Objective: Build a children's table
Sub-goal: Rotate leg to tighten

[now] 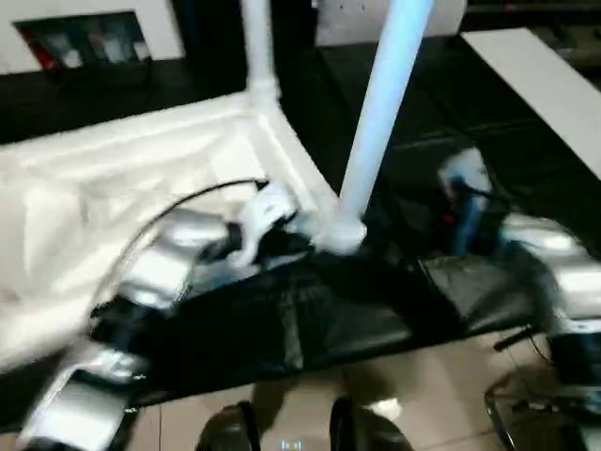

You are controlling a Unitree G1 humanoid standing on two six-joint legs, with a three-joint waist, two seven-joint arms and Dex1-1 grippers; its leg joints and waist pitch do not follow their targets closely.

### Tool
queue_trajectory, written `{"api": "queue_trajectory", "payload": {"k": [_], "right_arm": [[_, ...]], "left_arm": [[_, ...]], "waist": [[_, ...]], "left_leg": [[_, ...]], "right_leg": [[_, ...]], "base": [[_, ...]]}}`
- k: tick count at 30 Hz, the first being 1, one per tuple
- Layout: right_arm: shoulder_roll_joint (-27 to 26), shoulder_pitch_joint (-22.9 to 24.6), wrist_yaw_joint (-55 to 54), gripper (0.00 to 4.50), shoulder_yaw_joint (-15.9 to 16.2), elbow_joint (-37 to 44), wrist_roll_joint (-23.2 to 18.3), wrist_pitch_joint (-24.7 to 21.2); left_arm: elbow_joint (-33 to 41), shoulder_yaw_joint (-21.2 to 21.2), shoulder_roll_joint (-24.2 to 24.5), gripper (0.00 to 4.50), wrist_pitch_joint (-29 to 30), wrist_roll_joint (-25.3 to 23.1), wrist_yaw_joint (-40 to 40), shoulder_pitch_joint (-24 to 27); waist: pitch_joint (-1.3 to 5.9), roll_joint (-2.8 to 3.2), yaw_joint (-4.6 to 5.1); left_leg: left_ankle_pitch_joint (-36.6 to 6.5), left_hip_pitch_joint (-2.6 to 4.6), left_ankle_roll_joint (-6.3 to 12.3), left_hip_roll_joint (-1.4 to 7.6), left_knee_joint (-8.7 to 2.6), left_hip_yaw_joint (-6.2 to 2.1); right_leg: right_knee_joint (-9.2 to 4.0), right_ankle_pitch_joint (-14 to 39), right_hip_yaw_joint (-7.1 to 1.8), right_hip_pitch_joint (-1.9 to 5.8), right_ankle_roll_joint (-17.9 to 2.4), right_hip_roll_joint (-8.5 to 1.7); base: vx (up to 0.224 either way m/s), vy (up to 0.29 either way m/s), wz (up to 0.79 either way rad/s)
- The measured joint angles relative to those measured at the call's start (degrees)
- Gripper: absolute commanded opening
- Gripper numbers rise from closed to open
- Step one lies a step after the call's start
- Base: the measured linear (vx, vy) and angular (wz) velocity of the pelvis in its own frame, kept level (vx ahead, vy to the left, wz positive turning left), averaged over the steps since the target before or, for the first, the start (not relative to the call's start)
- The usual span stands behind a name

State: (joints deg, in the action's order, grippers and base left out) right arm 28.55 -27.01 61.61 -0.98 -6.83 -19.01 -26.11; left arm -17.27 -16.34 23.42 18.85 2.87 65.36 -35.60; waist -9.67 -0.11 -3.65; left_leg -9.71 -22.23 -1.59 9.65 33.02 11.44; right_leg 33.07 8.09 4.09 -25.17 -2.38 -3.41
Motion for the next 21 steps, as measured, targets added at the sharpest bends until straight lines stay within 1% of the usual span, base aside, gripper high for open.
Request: {"api": "queue_trajectory", "payload": {"k": [2,4,5,6,7,9,11,13,15,16,17,20,21], "right_arm": [[2.0,0.0,5.6,4.45,1.6,0.3,-1.5,0.2],[3.7,0.1,10.0,4.45,2.5,0.6,-2.3,0.6],[4.3,0.1,11.6,4.3,3.0,0.6,-2.7,1.0],[4.8,0.1,13.4,4.3,3.9,0.6,-2.8,1.9],[5.1,0.1,14.8,4.12,4.4,0.6,-2.9,2.5],[6.1,0.1,17.3,4.02,5.9,0.6,-2.9,3.3],[6.8,0.1,20.3,3.71,7.3,0.6,-2.9,3.9],[6.7,0.1,21.6,3.68,8.5,0.5,-2.8,4.2],[6.6,0.1,22.4,3.5,9.3,0.4,-2.7,4.4],[6.6,0.1,22.7,3.5,9.7,0.1,-2.7,4.5],[6.5,0.0,22.7,3.3,9.9,-0.2,-2.6,5.0],[5.9,-0.2,22.7,3.11,10.5,-1.0,-2.3,6.1],[5.7,-0.5,22.7,3.11,10.6,-1.3,-2.1,6.4]], "left_arm": [[0.2,-1.2,1.9,0.0,-2.1,0.1,3.9,0.1],[0.6,-2.5,3.0,0.0,-3.8,0.7,7.1,0.4],[0.7,-2.9,3.3,0.0,-4.3,0.8,8.3,0.5],[0.8,-3.3,3.8,0.0,-4.9,1.0,9.6,0.5],[0.8,-3.8,4.4,0.0,-5.6,1.2,10.8,0.5],[0.8,-4.3,5.1,0.0,-6.7,1.3,12.7,0.5],[0.8,-5.0,5.5,0.0,-8.2,1.1,14.4,0.3],[0.8,-5.6,5.5,0.0,-9.1,0.9,15.5,0.0],[0.8,-6.2,5.4,0.0,-9.4,0.9,16.0,-0.2],[0.8,-6.4,5.3,0.0,-9.7,0.9,16.2,-0.3],[0.7,-6.6,5.3,0.0,-10.1,0.9,16.4,-0.4],[0.7,-7.1,5.4,0.0,-10.6,0.8,16.9,-0.7],[0.7,-7.1,5.4,0.0,-10.7,0.8,17.0,-0.7]], "waist": [[0.0,0.0,-0.5],[0.0,0.0,-1.15],[0.0,0.0,-1.4],[0.0,-0.01,-1.58],[0.0,-0.01,-1.7],[0.0,-0.02,-1.73],[-0.01,-0.05,-1.71],[-0.01,-0.06,-1.71],[-0.01,-0.06,-1.72],[-0.02,-0.07,-1.71],[-0.02,-0.08,-1.67],[-0.02,-0.08,-1.54],[-0.02,-0.07,-1.5]], "left_leg": [[0.0,0.0,0.0,-0.02,0.09,0.0],[0.0,0.0,0.03,-0.02,0.15,0.01],[0.0,0.0,0.03,-0.02,0.16,0.01],[0.0,0.0,0.03,-0.02,0.16,0.01],[0.0,0.0,0.02,-0.01,0.16,0.01],[0.0,0.0,0.02,-0.01,0.17,0.01],[0.0,0.0,0.02,-0.01,0.18,0.01],[0.0,0.0,0.02,-0.02,0.19,0.01],[0.0,-0.01,0.02,-0.02,0.19,0.01],[0.0,-0.02,0.02,-0.02,0.19,0.01],[0.0,-0.02,0.02,-0.02,0.19,0.01],[0.0,-0.02,0.02,-0.01,0.18,0.01],[0.0,-0.02,0.02,0.0,0.18,0.01]], "right_leg": [[-0.01,0.0,0.0,0.06,0.0,-0.04],[-0.01,0.0,-0.01,0.09,0.0,-0.06],[0.0,0.0,-0.01,0.09,0.0,-0.06],[0.01,0.0,-0.01,0.09,0.0,-0.06],[0.03,0.0,0.0,0.1,0.0,-0.06],[0.04,0.0,0.0,0.11,0.0,-0.06],[0.04,0.0,-0.01,0.11,0.0,-0.06],[0.03,0.0,-0.01,0.11,0.0,-0.06],[0.03,0.0,-0.01,0.11,0.0,-0.06],[0.03,0.0,-0.01,0.1,0.0,-0.06],[0.03,0.0,-0.01,0.1,0.0,-0.06],[0.04,0.0,-0.01,0.09,0.0,-0.05],[0.04,0.0,-0.01,0.09,0.0,-0.05]], "base": [[0.0,0.0,0.0],[0.0,0.0,0.0],[0.0,0.0,0.0],[0.0,0.0,0.0],[0.0,0.0,0.0],[0.0,0.0,0.0],[0.0,0.0,0.0],[0.0,0.0,0.0],[0.0,0.0,0.0],[0.0,0.0,0.0],[0.0,0.0,0.0],[0.0,0.0,0.0],[0.0,0.0,0.0]]}}
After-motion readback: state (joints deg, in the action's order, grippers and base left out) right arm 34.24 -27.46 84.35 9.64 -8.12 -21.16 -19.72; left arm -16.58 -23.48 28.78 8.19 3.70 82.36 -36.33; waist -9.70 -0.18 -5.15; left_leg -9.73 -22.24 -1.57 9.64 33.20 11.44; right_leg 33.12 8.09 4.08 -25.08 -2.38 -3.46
